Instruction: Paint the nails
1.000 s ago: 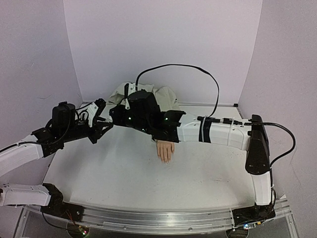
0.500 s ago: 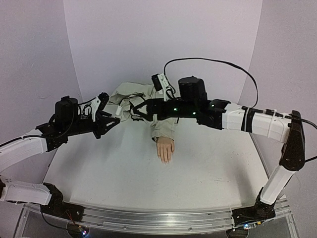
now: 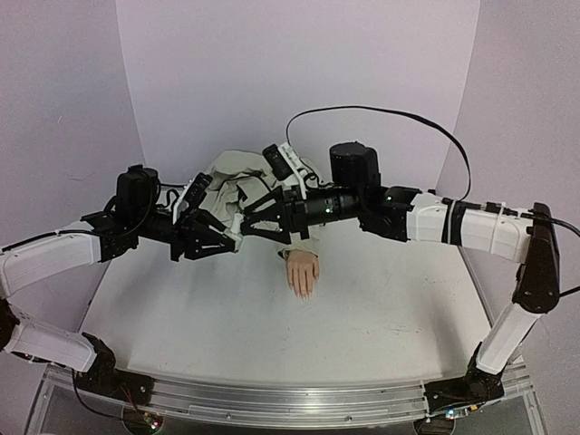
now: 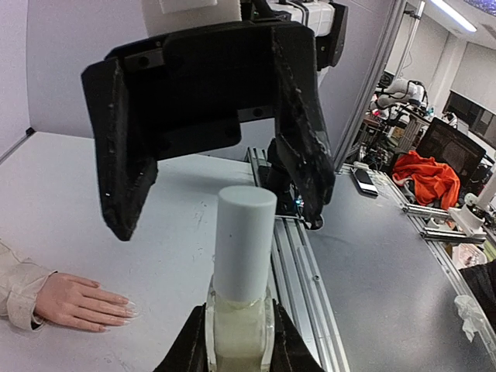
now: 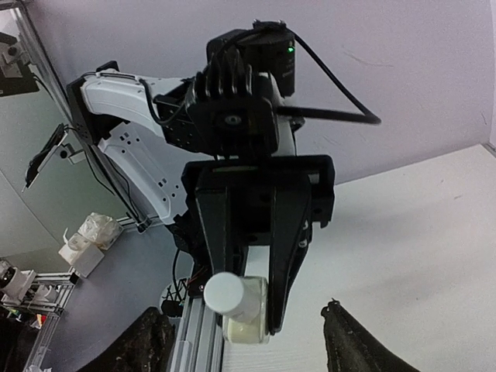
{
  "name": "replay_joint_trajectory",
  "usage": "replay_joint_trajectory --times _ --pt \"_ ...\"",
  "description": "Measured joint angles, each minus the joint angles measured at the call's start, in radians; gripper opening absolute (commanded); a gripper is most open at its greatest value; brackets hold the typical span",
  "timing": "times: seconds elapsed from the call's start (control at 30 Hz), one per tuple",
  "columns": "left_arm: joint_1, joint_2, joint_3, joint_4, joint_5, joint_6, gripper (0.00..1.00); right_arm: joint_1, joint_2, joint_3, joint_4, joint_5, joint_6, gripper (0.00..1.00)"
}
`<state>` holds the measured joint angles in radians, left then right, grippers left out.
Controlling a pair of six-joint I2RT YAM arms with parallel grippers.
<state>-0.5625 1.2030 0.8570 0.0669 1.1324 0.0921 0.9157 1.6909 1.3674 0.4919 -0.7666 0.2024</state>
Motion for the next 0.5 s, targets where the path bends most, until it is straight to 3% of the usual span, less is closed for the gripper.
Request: replay_joint_trajectory --times 0.5 --pt "-0.006 0.010 0.001 0.005 0.055 -0.015 0.00 -0.001 0.105 0.132 0.035 -0.184 0.008 0.41"
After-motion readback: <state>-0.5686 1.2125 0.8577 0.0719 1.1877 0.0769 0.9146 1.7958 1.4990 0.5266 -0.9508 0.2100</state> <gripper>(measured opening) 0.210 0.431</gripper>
